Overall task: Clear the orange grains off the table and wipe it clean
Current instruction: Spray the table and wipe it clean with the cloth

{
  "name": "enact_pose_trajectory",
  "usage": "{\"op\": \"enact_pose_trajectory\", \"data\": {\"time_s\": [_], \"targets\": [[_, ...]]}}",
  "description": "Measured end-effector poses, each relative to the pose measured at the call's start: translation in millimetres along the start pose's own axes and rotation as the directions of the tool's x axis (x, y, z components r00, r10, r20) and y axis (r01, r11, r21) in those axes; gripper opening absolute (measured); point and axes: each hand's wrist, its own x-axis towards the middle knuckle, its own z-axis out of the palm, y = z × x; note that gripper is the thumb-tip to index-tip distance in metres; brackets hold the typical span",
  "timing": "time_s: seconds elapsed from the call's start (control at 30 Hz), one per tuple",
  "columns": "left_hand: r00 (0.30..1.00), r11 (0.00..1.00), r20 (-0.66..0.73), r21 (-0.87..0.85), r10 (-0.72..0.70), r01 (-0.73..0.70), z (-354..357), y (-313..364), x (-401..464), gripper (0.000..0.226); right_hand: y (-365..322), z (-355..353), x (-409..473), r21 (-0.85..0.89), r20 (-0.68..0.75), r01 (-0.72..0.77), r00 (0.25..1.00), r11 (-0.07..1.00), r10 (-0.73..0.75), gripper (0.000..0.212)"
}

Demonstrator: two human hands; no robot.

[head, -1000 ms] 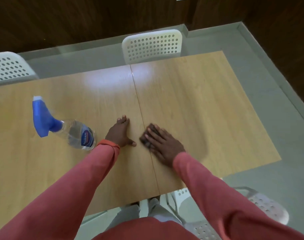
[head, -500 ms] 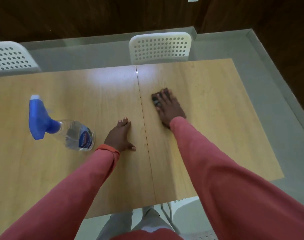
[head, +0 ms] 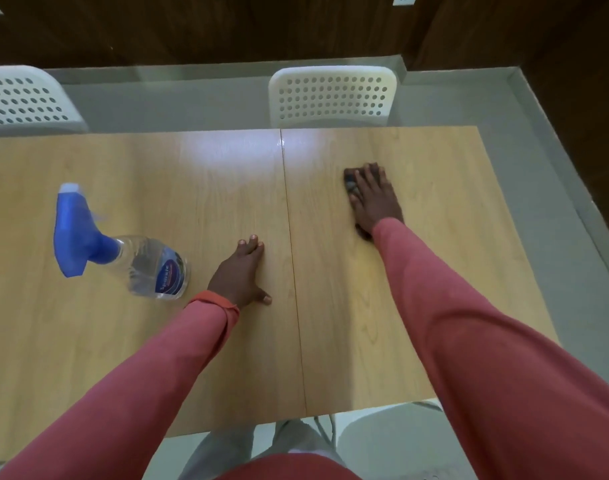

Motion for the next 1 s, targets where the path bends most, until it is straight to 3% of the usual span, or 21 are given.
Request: {"op": "enact_pose_trajectory", "data": {"time_s": [0.17, 0.3, 0.37, 0.47, 0.57, 0.63, 0.73, 0.83, 1.0], "targets": [[1.000, 1.000, -0.001, 0.000, 0.005, -0.005, 0, -1, 1, 0.121, -92, 5, -3, -0.015, -0.025, 0.353, 0.935, 0.935, -0.353, 0.061], [1.000, 1.000, -0.015, -0.019, 0.012, -0.013, -1, -1, -1, 0.121, -68, 39, -105, 0.016, 0.022, 0.539, 0.842, 0.842, -0.539, 0.059], [1.000, 1.000, -0.017, -0.015, 0.014, -0.015, -1, -1, -1, 0.121, -24, 47, -141, 0.048, 0.017, 0.499, 0.866, 0.865, -0.500, 0.059], [1.000, 1.000, -0.024, -0.014, 0.000, 0.000, -1, -3, -3, 0.122, 30, 39, -125, 0.041, 0.004, 0.283, 0.959, 0.958, -0.284, 0.064], [1.000, 1.000, -0.023, -0.016, 0.001, -0.002, 0, -1, -1, 0.122, 39, 23, -55, 0.021, 0.012, 0.036, 0.999, 0.999, -0.036, 0.077], [1.000, 1.000, -0.022, -0.021, 0.001, -0.001, 1, -1, 0, 0.122, 15, 9, -14, 0.001, 0.002, -0.010, 1.000, 1.000, 0.010, 0.073], [1.000, 1.000, -0.020, -0.027, 0.000, -0.001, 0, -1, 0, 0.121, -50, 4, -12, -0.002, -0.020, 0.167, 0.986, 0.986, -0.167, 0.062], [0.999, 0.999, -0.032, -0.029, 0.012, -0.013, 0, -2, 0, 0.121, -91, 29, -84, 0.020, -0.027, 0.387, 0.922, 0.922, -0.387, 0.060], [0.999, 1.000, -0.040, -0.027, 0.013, -0.014, -1, -2, 1, 0.124, -35, 71, -209, 0.091, -0.030, 0.457, 0.889, 0.885, -0.457, 0.057]]}}
